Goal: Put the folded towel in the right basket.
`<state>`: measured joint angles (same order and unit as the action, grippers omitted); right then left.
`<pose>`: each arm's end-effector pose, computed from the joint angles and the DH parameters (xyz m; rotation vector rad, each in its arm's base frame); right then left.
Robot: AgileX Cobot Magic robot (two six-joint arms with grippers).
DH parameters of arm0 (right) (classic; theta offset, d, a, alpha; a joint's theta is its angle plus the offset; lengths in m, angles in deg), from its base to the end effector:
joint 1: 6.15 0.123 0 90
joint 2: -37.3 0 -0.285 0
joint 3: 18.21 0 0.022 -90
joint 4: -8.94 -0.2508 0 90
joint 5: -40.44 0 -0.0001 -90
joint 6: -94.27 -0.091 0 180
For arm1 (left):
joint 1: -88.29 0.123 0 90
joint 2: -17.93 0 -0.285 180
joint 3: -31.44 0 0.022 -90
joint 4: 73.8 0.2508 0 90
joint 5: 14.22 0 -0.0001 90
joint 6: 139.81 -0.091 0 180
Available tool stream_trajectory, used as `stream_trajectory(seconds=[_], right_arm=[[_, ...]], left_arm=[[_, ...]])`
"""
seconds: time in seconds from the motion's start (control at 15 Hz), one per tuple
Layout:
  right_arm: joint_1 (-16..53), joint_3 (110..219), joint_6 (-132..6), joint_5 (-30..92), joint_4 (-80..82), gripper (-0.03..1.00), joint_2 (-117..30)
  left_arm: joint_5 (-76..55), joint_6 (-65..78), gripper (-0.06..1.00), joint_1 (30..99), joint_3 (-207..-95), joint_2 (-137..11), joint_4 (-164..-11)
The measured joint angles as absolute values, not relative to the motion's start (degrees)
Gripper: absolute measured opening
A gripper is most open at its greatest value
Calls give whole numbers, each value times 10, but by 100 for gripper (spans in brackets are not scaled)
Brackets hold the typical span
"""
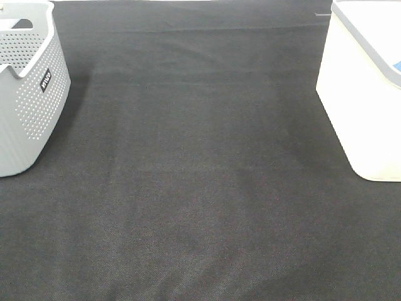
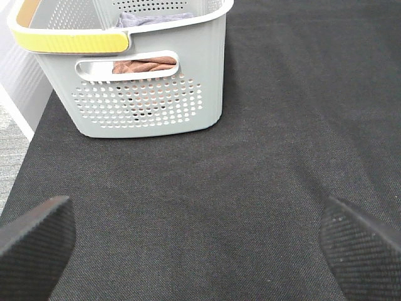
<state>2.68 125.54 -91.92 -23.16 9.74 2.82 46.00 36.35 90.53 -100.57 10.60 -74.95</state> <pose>0.0590 0.0080 0.3242 -0.0552 2.3465 0.1116 -0.0068 -0.0019 0.2808 0.0292 2.0165 0.0436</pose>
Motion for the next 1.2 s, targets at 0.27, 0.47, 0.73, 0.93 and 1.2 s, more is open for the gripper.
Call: stream_trajectory(seconds=[0.27,0.47,0.73,0.93,1.2], right_arm=[[27,1184,-900,-237,97,96,183],[27,1122,-876,-225,97,96,290],[27,1107,-869,-228,95,96,296],[27,1106,-857,-228,89,96,296],[15,1106,-857,-228,89,96,296]], left_arm=[[460,364,99,905,-1006,106,-749],[460,364,99,905,-1006,106,-749],[460,364,99,905,-1006,106,-749],[460,364,99,905,-1006,106,-749],[460,364,99,905,-1006,106,-749]])
